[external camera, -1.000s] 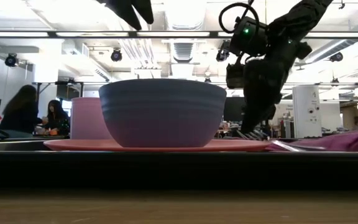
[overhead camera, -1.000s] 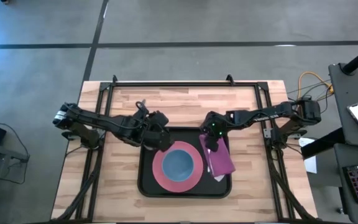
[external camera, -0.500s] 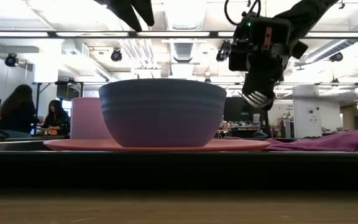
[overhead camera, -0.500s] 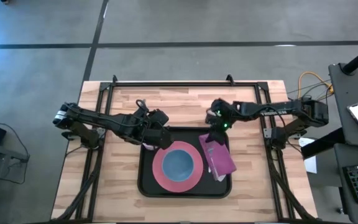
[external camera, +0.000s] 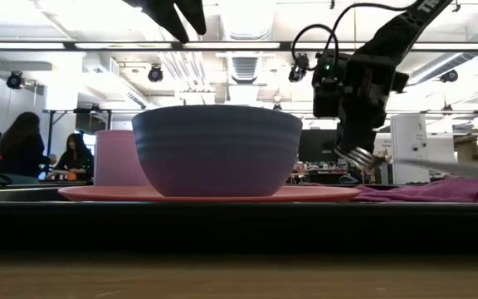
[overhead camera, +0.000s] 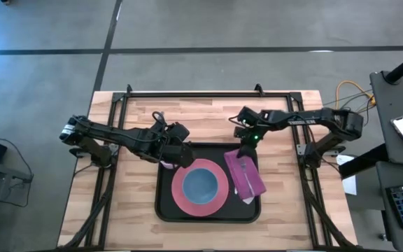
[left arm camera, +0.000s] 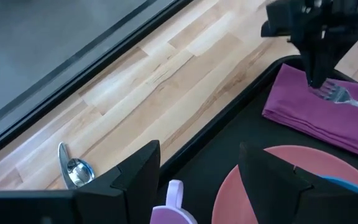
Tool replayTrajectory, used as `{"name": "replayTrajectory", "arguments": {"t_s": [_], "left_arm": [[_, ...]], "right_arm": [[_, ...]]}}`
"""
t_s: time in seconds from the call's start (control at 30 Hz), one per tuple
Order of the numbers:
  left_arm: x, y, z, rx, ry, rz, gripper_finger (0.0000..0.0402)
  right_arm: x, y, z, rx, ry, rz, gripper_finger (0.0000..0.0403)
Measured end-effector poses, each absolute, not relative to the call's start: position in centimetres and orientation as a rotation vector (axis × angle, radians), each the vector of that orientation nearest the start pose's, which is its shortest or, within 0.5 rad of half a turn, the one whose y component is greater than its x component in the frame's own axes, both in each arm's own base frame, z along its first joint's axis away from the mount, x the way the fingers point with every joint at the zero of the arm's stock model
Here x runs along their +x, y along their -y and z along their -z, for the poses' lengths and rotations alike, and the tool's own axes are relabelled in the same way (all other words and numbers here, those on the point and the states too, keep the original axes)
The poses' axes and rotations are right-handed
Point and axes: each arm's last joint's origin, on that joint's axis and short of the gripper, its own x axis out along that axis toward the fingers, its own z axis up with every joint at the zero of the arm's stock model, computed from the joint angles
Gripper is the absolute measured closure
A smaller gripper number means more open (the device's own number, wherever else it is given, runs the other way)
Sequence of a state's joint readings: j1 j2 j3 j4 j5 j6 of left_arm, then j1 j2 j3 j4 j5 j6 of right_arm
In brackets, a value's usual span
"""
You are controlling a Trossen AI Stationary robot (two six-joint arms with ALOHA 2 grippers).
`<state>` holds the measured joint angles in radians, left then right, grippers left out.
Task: Set up tray
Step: Put the silver fork on top of the purple napkin on the black tray
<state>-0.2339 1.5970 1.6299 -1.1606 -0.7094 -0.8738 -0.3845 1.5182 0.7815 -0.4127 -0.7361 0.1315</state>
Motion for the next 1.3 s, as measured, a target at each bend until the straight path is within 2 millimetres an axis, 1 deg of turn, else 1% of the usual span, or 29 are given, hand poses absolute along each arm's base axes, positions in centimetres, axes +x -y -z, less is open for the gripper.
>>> {"name": "replayTrajectory", "arguments": {"t_s": [0.13, 0.37, 0.43, 0.57, 0.67, 0.8, 0.93, 1.1, 1.2, 1.3], "left_arm": [[30.5, 5.1, -35.4, -0.271, -0.732, -0.811, 0.0205], [30.5, 4.7, -35.4, -0.279, -0.729, -0.826, 0.0205], [30.5, 4.7, -35.4, -0.281, -0.728, -0.827, 0.0205], [30.5, 4.7, -35.4, -0.281, -0.728, -0.827, 0.0205], [30.5, 4.6, -35.4, -0.282, -0.728, -0.829, 0.0205], [30.5, 4.5, -35.4, -0.282, -0.729, -0.833, 0.0205], [30.6, 4.3, -35.4, -0.282, -0.731, -0.838, 0.0205], [30.5, 4.0, -35.5, -0.280, -0.735, -0.847, 0.0205], [30.5, 3.9, -35.5, -0.273, -0.738, -0.846, 0.0205], [30.5, 3.7, -35.6, -0.265, -0.742, -0.847, 0.0205]], "right_arm": [[26.0, 7.9, -15.6, 0.728, -1.003, -0.280, 0.0395], [26.5, 8.0, -14.8, 0.700, -0.997, -0.291, 0.0395], [26.6, 8.0, -14.6, 0.692, -0.999, -0.280, 0.0394], [26.8, 8.3, -14.0, 0.679, -1.024, -0.202, 0.0392], [26.9, 8.3, -13.6, 0.674, -1.039, -0.187, 0.0381], [27.0, 8.4, -13.4, 0.638, -1.045, -0.146, 0.0348], [27.0, 8.5, -13.8, 0.608, -1.036, -0.098, 0.0303], [26.7, 8.5, -15.1, 0.569, -1.001, -0.060, 0.0258], [26.3, 8.4, -16.1, 0.588, -0.991, -0.030, 0.0243], [25.3, 8.2, -17.0, 0.571, -1.031, 0.052, 0.0240]]}}
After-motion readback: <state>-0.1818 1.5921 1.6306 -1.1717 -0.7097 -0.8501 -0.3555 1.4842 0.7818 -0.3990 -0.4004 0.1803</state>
